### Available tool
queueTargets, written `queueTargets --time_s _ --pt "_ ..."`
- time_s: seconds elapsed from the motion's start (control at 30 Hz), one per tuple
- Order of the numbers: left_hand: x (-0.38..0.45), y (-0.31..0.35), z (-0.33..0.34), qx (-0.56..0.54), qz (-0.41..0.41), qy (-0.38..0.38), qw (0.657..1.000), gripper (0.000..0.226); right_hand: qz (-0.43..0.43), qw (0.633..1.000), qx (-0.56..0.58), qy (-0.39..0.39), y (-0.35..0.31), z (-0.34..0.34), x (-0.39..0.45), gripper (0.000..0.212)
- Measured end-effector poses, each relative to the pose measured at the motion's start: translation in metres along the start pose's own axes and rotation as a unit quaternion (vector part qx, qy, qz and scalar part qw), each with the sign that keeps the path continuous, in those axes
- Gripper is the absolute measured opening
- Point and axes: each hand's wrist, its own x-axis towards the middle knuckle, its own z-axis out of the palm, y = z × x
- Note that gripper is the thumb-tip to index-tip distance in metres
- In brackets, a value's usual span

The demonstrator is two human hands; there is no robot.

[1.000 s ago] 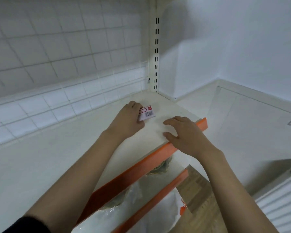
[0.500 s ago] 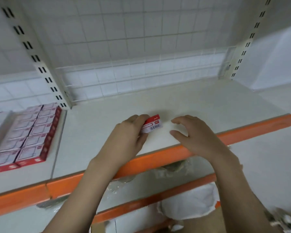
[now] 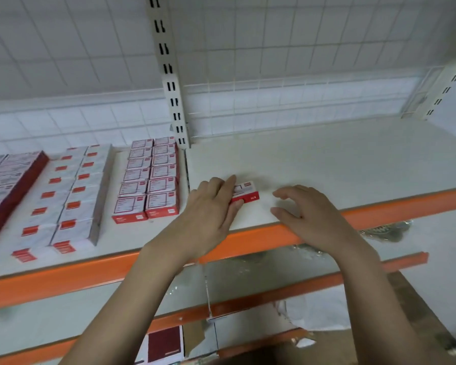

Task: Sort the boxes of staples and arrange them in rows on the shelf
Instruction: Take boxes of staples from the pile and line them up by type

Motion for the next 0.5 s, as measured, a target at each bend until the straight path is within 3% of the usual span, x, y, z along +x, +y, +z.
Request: queueTargets --time_s 0.1,0.5 --pt "-0.009 -0.014 -0.003 0.019 0.020 0.031 0.999 0.060 0.001 1.000 -0.006 -0.002 -0.013 0.008 -0.003 0.036" --pt "-0.021 -0.026 -0.015 -0.095 0.001 0.066 0.993 0.043 -0.017 1.000 -0.005 -0.004 -0.019 0.005 0.004 0.036"
